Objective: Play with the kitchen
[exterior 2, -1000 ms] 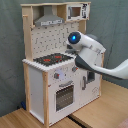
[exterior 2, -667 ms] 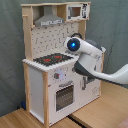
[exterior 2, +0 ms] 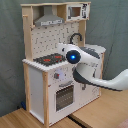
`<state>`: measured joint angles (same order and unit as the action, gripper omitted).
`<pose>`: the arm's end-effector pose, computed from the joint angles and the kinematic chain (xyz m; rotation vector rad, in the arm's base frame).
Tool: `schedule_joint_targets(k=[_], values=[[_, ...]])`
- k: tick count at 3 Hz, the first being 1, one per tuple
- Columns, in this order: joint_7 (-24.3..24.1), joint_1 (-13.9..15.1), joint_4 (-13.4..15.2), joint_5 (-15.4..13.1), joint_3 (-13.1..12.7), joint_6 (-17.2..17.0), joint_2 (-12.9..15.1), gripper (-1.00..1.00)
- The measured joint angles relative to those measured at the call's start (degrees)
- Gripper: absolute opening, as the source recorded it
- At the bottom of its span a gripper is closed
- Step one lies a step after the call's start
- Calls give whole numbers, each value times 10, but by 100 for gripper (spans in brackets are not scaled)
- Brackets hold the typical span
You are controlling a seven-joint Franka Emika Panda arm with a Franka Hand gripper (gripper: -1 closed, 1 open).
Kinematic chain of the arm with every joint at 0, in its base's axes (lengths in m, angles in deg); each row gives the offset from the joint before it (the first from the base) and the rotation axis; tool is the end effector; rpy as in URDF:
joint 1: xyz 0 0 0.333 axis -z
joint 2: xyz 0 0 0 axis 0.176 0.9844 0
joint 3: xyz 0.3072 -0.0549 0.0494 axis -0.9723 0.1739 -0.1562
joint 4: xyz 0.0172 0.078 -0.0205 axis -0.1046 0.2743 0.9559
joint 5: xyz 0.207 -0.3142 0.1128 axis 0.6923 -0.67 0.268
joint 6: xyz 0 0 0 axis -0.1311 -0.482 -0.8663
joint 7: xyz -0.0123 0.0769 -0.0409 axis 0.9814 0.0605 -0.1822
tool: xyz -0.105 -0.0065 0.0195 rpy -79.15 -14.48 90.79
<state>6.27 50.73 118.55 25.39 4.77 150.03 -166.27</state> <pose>0.3079 0.5497 0.5375 1.3847 0.9811 0.1783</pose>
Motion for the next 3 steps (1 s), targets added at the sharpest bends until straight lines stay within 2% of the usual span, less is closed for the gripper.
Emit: schedule_joint_targets(k=[3], values=[[0,0,0,-28,-18,190,0,100]])
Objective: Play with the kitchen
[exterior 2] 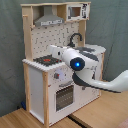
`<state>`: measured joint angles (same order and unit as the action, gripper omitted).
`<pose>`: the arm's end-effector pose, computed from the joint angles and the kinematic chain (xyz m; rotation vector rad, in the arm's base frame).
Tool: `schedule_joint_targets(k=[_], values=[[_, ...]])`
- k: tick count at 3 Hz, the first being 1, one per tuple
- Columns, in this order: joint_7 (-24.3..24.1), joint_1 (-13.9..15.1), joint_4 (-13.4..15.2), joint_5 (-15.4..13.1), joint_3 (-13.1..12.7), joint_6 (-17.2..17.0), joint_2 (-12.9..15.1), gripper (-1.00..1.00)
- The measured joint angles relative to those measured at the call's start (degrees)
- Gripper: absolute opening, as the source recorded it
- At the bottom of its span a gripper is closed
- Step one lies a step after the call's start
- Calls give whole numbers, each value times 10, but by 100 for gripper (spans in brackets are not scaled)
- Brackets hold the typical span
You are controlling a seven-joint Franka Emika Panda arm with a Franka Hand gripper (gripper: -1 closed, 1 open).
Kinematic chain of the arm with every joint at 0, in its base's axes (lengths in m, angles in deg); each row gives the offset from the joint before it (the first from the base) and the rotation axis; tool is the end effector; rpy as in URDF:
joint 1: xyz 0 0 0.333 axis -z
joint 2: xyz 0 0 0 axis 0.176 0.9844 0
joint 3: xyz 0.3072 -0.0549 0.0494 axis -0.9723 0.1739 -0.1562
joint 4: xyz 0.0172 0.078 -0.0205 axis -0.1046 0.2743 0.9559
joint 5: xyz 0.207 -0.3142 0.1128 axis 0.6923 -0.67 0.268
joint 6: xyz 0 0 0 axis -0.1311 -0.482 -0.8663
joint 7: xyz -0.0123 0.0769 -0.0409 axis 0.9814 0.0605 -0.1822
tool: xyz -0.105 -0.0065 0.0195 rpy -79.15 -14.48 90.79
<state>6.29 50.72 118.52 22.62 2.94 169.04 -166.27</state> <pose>0.3102 0.5964 0.5372 1.1101 1.0976 0.4011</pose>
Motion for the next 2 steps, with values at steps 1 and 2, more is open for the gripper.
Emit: schedule_joint_targets(k=[1,2], values=[[0,0,1,-1,-15,61,0,100],[-1,0,4,-1,-34,123,0,100]])
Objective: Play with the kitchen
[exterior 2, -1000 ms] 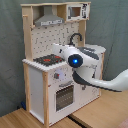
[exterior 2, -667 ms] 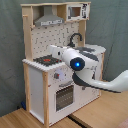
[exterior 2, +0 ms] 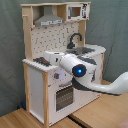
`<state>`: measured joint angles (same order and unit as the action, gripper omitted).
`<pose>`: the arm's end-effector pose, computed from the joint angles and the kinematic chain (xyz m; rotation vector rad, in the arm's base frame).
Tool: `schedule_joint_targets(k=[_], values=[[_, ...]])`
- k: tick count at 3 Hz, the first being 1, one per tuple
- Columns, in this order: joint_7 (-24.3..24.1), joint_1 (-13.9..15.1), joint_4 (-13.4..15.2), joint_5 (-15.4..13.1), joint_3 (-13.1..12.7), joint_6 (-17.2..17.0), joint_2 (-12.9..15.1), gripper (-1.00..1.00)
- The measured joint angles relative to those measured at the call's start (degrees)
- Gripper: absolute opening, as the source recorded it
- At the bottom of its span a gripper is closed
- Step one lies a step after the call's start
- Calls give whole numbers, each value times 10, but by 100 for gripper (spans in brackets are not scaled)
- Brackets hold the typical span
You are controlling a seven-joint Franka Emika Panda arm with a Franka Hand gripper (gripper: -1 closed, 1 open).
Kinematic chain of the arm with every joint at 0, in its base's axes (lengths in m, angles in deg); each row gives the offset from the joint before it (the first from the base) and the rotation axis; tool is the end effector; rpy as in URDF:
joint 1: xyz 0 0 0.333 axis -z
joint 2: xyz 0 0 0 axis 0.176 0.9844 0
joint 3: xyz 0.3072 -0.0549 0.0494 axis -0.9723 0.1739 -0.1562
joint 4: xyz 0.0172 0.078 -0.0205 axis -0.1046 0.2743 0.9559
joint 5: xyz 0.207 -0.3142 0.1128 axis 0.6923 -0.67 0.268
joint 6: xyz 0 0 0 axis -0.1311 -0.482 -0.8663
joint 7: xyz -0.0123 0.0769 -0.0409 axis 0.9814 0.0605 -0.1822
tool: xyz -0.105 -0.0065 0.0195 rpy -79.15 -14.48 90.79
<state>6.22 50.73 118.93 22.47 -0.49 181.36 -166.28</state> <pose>0.3113 0.6285 0.5092 0.9453 1.2160 0.5232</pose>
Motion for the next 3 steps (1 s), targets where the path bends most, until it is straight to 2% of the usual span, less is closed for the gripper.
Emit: schedule_joint_targets(k=[2,3], values=[[6,-2,12,0,-17,126,0,100],[13,-8,32,0,-20,191,0,100]])
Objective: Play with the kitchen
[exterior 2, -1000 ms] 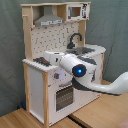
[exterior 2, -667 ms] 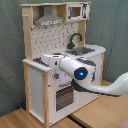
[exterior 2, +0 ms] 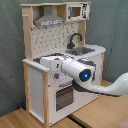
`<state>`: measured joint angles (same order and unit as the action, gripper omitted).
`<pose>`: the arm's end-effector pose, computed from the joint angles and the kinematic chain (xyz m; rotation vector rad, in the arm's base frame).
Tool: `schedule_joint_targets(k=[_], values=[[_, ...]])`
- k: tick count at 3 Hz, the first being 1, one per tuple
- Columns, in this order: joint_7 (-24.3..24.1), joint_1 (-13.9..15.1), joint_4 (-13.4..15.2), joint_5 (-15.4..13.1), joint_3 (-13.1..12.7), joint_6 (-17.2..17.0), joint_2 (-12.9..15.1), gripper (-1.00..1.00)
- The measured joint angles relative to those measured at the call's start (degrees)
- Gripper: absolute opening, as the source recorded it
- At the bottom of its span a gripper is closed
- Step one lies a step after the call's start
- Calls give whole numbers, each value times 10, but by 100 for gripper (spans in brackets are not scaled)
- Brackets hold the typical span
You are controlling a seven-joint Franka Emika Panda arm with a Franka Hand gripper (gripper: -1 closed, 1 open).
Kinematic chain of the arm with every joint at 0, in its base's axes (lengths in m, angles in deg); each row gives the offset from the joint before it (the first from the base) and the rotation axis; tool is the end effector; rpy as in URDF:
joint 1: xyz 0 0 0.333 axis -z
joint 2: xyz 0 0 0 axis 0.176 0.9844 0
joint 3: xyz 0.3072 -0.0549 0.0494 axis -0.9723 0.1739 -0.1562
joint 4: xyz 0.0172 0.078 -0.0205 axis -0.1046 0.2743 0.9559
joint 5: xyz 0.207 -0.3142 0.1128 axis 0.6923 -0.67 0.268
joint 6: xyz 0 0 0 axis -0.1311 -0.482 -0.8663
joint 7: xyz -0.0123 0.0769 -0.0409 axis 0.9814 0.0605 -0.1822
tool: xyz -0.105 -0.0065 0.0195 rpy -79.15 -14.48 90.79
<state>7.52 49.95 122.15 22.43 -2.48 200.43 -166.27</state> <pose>0.3023 0.6532 0.4947 0.7056 1.3363 0.7098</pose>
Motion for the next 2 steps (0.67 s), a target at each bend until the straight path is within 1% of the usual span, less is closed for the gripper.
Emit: schedule_joint_targets(k=[1,2], values=[[4,-12,30,0,-5,53,0,100],[6,-31,70,0,-15,106,0,100]])
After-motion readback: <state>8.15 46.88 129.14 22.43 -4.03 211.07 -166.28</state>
